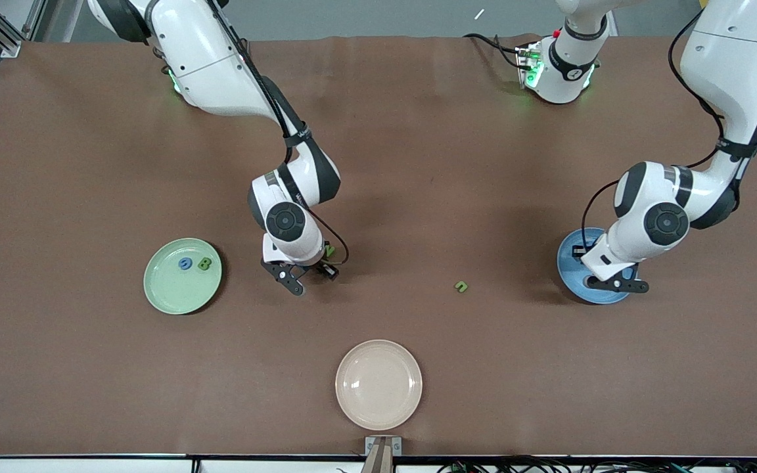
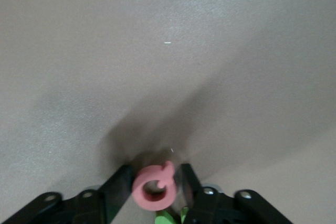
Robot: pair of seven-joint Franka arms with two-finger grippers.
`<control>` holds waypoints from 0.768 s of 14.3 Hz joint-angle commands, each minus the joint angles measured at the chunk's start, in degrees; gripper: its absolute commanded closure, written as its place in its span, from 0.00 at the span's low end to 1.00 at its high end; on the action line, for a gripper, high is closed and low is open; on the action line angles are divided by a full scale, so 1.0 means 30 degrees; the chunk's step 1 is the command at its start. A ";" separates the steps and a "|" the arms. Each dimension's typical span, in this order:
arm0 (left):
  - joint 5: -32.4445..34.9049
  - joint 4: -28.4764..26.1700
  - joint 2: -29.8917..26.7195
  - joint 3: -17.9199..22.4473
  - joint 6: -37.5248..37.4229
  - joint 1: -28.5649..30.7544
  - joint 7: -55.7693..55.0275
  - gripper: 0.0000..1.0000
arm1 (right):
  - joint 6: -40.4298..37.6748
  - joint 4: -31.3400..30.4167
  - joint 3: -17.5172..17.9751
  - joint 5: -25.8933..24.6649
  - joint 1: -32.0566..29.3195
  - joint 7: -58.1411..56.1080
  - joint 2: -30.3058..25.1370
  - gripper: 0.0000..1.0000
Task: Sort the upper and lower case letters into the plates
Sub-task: 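Drop Q on the green plate while the left gripper drops p on blue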
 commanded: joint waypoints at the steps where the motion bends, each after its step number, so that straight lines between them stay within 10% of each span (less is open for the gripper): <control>1: 0.0535 -0.1088 -0.0462 -0.0179 0.1403 0.0307 0.0087 0.98 | 0.0079 -0.0385 -0.0060 -0.0266 0.0025 0.0505 0.0072 0.92; 11: 0.0535 -0.1002 0.0650 -0.0384 0.2696 -0.0015 -0.0439 0.96 | -0.4169 -0.2109 -0.0733 -0.0500 -0.3078 -0.2944 -0.4024 1.00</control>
